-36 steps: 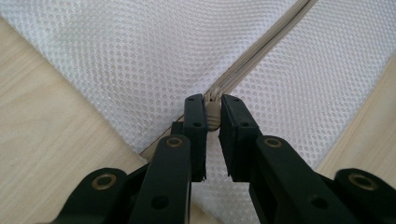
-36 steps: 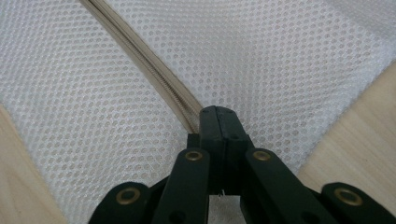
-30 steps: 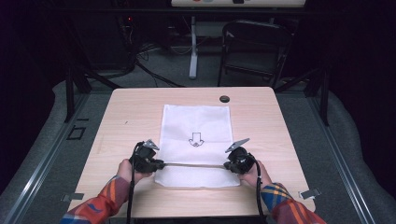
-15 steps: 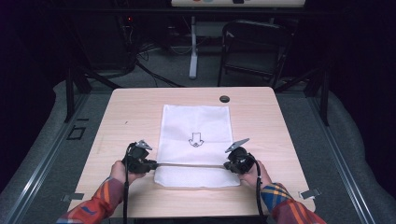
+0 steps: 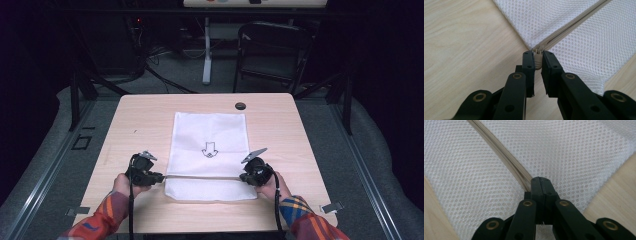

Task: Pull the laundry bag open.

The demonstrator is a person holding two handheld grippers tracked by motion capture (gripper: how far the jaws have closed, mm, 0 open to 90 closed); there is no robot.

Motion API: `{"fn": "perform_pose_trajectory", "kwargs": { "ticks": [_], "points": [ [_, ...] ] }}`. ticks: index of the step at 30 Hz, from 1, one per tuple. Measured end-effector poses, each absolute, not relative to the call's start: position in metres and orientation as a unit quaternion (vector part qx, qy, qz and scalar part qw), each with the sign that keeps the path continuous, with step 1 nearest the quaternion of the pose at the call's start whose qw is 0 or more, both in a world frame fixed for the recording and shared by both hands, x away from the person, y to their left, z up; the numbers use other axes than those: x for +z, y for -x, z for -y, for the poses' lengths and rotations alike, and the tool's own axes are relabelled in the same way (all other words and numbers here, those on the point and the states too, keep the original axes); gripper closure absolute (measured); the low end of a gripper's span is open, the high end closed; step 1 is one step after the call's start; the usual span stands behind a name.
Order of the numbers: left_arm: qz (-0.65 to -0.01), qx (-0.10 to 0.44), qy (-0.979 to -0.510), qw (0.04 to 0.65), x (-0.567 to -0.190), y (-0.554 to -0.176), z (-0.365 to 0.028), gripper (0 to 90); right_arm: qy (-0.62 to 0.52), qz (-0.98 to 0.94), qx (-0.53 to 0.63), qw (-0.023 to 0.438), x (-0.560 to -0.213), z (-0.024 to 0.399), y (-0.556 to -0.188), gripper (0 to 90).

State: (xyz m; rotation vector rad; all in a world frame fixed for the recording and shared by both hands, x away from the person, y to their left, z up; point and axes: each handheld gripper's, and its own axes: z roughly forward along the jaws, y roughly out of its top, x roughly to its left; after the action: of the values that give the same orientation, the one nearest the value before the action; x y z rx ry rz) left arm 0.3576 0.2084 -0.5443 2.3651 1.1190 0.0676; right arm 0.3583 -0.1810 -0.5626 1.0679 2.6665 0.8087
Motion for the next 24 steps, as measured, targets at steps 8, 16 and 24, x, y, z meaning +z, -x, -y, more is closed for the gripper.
{"fn": "perform_pose_trajectory", "kwargs": {
  "ticks": [8, 16, 24],
  "points": [
    [-0.417, 0.020, -0.870, 0.262, -0.542, -0.359, -0.207, 58.5, -0.340, -0.894, 0.278, 0.088, -0.556, 0.178, -0.357, 61.1],
    [-0.429, 0.037, -0.860, 0.275, -0.531, -0.358, -0.210, 18.4, -0.355, -0.889, 0.267, 0.111, -0.540, 0.182, -0.354, 17.6],
    [-0.435, 0.066, -0.853, 0.279, -0.521, -0.353, -0.217, 11.7, -0.378, -0.874, 0.283, 0.112, -0.522, 0.200, -0.345, 8.1]
  ]
}}
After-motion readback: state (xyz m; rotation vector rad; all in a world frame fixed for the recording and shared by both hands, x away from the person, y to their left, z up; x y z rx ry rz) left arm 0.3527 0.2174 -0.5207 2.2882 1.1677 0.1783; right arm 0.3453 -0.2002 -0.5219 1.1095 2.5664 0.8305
